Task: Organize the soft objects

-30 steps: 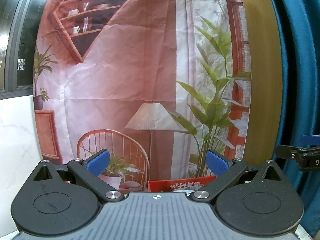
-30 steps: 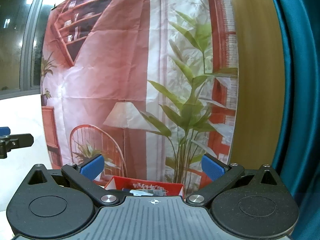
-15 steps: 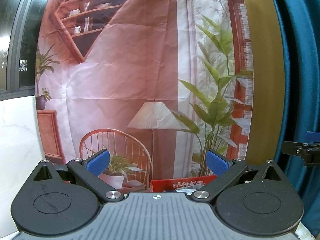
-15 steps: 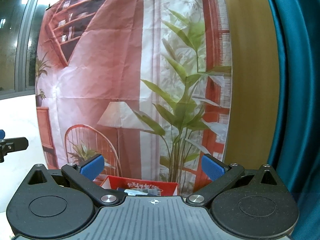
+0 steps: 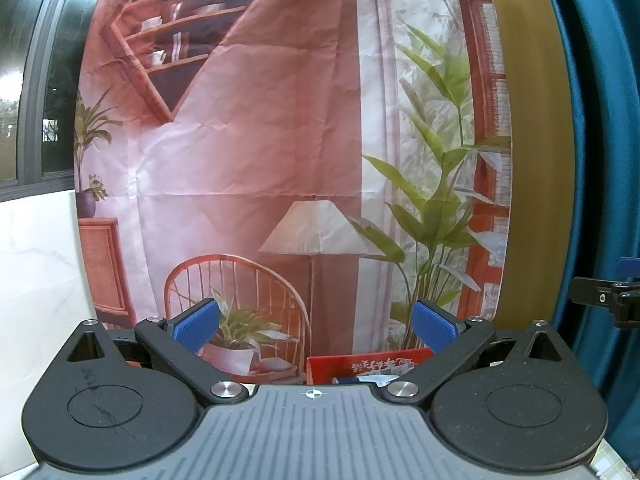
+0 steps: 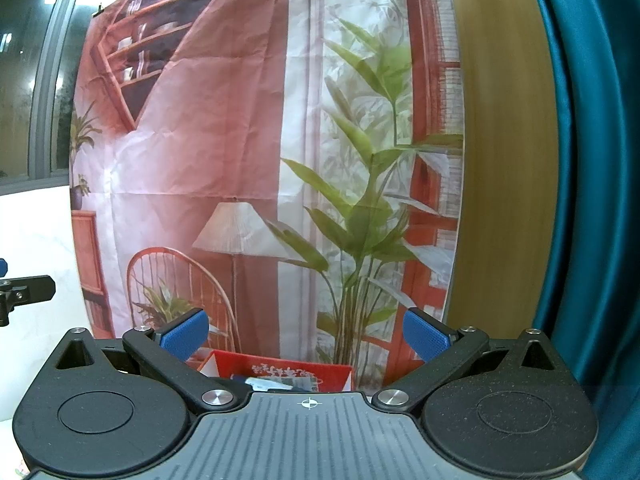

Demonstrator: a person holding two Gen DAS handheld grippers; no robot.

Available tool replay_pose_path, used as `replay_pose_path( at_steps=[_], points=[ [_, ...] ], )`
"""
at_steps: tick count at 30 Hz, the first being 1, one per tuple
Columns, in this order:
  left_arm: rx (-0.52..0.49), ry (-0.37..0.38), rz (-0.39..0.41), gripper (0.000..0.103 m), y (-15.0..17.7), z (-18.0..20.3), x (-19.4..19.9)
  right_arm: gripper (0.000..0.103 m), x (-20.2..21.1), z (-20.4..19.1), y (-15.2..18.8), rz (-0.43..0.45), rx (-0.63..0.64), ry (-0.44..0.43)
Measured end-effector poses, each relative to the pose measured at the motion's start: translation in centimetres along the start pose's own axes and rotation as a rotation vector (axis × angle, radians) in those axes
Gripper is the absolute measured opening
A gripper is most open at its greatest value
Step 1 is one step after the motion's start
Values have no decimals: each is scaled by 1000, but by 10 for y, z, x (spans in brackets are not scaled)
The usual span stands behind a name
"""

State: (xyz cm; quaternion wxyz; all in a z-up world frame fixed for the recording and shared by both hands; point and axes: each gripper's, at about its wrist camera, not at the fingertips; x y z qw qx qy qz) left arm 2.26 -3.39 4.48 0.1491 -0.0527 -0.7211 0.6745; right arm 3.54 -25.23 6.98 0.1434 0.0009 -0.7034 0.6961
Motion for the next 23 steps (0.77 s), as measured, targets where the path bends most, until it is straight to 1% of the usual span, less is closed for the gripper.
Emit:
replay_pose_path(
  at_steps=[9,23],
  points=[
    [9,-6,-7,103,1,-1,-1,103,0,-1,0,-1,5,1],
    [-11,-13,5,103,3,2,0,103,0,-1,-1,0,9,-2]
  ],
)
Point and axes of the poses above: each gripper's, at about its wrist camera, not at the fingertips, and x roughly against the way its jaws point, z to its right, y to its underside, and after that the axes turned 8 degrees about y, right-handed
